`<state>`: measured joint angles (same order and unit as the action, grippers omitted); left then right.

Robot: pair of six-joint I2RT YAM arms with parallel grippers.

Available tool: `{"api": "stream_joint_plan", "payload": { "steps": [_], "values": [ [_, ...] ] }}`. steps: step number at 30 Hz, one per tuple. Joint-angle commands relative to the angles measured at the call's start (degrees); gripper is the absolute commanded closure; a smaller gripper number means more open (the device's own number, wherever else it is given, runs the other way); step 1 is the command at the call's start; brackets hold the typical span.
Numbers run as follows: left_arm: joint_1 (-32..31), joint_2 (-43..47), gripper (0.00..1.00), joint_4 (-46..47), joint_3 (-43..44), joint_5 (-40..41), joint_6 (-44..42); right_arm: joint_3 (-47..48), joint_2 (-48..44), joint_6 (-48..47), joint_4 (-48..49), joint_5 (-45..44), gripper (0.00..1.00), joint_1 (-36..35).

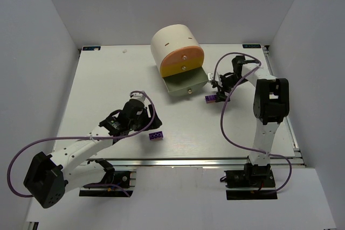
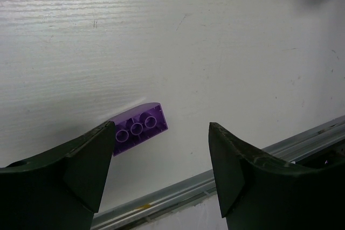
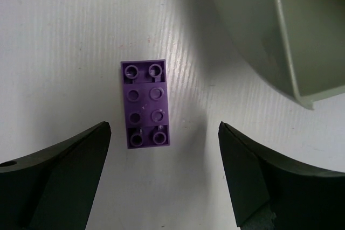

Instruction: Sort the legos into containers by color

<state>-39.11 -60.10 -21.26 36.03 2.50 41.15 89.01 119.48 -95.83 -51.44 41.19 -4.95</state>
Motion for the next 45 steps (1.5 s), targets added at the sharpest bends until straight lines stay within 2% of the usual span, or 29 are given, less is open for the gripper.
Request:
{"api": "stream_joint_plan", "payload": {
  "steps": [1, 12, 14, 17, 20, 23, 26, 29, 30, 33, 35, 37, 43, 45],
  "values": [
    [-0.2, 0.3, 0.20, -0.3, 2.0, 0.4, -0.3, -0.4, 1.0, 4.7, 4.6, -0.1, 0.14, -0.8],
    [-0.2, 1.0, 0.20, -1.0, 2.4, 0.9, -0.3, -0.2, 2.7, 1.4, 1.9, -4.4, 0.31, -2.2],
    [-0.2, 1.3, 0.20, -1.2, 2.2, 0.9, 0.0, -0.6, 2.6, 1.0, 1.9, -4.7, 0.39, -2.4],
    [-0.2, 2.4, 0.20, -1.4, 1.9, 1.1, 0.2, -1.3, 2.2, -0.2, 0.8, -5.6, 0.67, -2.3],
    [-0.2, 3.2, 0.20, -1.8, 1.5, 1.3, 0.4, -3.4, -0.1, -3.5, -1.5, -5.9, 0.81, -2.0],
    [-0.2, 4.3, 0.20, -2.2, 1.0, 1.3, 0.4, -5.6, -5.5, -9.2, -5.8, -3.5, 0.89, -1.7],
    [-0.2, 4.8, 0.20, -2.2, 0.4, 1.0, 0.3, -6.0, -12.3, -13.2, -14.5, 1.3, 0.93, -2.3],
    [-0.2, 4.5, 0.20, -1.9, -0.1, 0.5, 0.3, -6.1, -19.5, -9.1, -13.7, 5.6, 0.93, -4.3],
    [-0.2, 4.2, 0.20, -1.9, -0.1, 0.2, 0.3, -6.2, -22.6, -2.9, -11.3, 6.0, 0.93, -4.9],
    [-0.2, 3.3, 0.20, -2.0, 0.4, -0.2, 0.0, -7.4, -26.7, 8.5, 1.0, 5.6, 0.93, -7.6],
    [-0.2, 2.9, 0.20, -2.8, 0.7, 0.0, -0.1, -7.9, -27.4, 12.6, 9.8, 3.1, 0.93, -9.8],
    [-0.2, 2.9, 0.20, -3.4, 1.1, 0.3, -0.1, -7.5, -26.3, 17.5, 17.2, 0.7, 0.92, -11.8],
    [-0.2, 3.5, 0.20, -4.5, 1.5, 0.9, 0.5, 1.4, -17.3, 22.6, 23.0, -6.7, 0.86, -15.1],
    [-0.2, 3.6, 0.20, -4.9, 1.8, 1.0, 0.6, 4.1, -13.9, 23.0, 22.6, -8.4, 0.73, -16.0]
  ]
}}
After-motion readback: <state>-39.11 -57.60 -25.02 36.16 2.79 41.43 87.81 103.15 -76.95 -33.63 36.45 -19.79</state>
